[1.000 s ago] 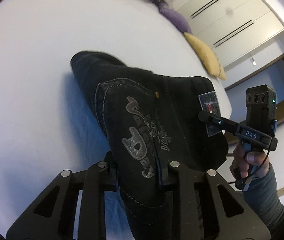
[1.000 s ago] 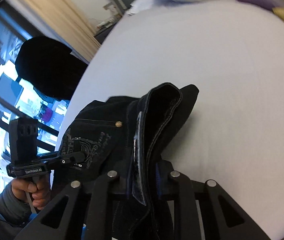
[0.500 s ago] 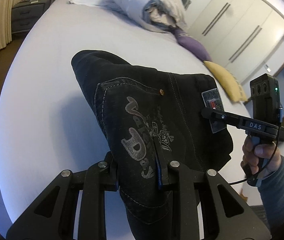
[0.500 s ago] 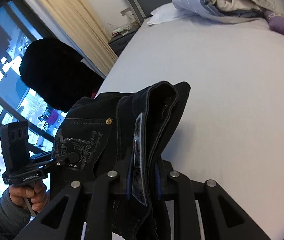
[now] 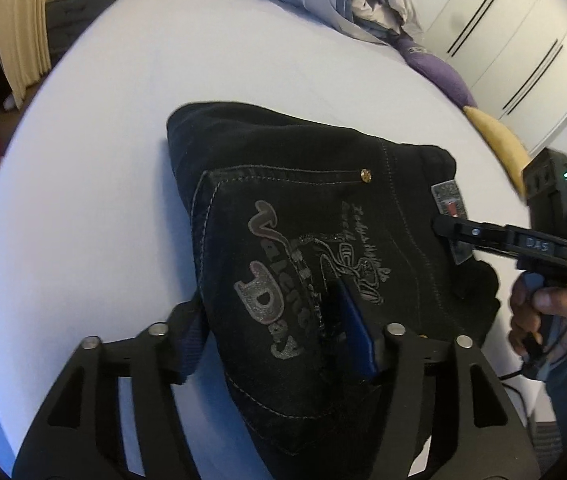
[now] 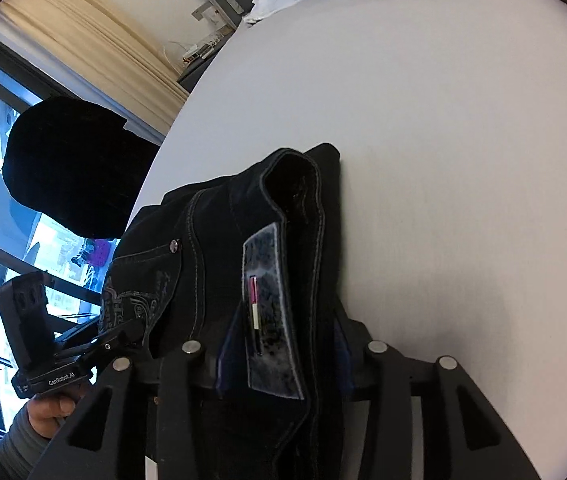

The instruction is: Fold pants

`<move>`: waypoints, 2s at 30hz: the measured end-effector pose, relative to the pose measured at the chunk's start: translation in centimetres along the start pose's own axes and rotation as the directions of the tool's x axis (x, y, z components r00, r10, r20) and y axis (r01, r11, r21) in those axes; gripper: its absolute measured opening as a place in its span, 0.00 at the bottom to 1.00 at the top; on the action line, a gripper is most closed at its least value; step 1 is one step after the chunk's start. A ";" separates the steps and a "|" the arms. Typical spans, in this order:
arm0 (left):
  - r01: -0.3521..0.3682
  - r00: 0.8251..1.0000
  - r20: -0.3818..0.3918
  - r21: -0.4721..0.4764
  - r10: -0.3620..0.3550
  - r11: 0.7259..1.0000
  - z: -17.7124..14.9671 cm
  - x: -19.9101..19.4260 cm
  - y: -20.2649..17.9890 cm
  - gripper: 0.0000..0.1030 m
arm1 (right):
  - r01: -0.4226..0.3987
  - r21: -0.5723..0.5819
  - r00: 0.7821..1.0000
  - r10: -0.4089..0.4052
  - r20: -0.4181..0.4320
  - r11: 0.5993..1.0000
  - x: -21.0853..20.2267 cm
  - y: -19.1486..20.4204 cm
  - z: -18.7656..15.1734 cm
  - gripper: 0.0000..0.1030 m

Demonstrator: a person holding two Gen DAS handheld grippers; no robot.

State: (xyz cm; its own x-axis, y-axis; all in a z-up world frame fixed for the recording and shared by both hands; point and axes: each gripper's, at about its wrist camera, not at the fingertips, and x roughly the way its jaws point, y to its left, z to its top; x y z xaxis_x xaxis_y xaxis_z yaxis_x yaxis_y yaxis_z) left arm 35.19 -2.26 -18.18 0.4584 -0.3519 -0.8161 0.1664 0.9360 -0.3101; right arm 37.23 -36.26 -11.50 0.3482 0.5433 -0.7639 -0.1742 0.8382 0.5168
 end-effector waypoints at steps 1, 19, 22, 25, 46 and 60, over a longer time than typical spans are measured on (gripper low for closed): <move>-0.027 1.000 0.005 0.017 0.026 1.000 0.0 -0.1 -0.4 0.59 | 0.012 -0.007 1.000 -0.012 0.002 1.000 -0.2 0.3 0.2 0.51; -0.505 0.680 0.583 -0.067 0.444 0.860 -7.2 -23.9 -13.2 1.00 | 0.253 -0.246 0.886 -0.122 0.447 0.936 -18.2 14.9 -12.6 0.90; -0.529 0.584 0.663 -0.127 0.469 0.839 -10.5 -29.5 -15.7 1.00 | 0.322 -0.226 0.788 -0.128 0.602 0.919 -22.1 17.1 -15.2 1.00; -0.563 0.467 0.747 -0.163 0.474 0.810 -13.6 -34.0 -18.0 1.00 | 0.395 -0.208 0.686 -0.137 0.715 0.895 -25.7 19.1 -17.0 1.00; -0.389 0.898 0.203 -0.044 0.389 0.920 -17.2 -27.5 -18.7 1.00 | 0.435 -0.051 0.798 -0.359 0.483 0.899 -25.4 19.8 -20.5 1.00; -0.378 0.907 0.177 -0.061 0.383 0.924 -15.6 -24.0 -16.6 1.00 | 0.459 -0.074 0.808 -0.382 0.449 0.885 -23.9 19.9 -20.9 1.00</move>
State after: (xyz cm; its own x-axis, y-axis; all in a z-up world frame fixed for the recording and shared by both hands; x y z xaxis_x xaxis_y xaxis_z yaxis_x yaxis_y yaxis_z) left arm 7.81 -9.47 -1.08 0.6337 0.0404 -0.7725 -0.0732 0.9973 -0.0079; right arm 6.23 -31.57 8.96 0.7610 0.0978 -0.6413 -0.0621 0.9950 0.0781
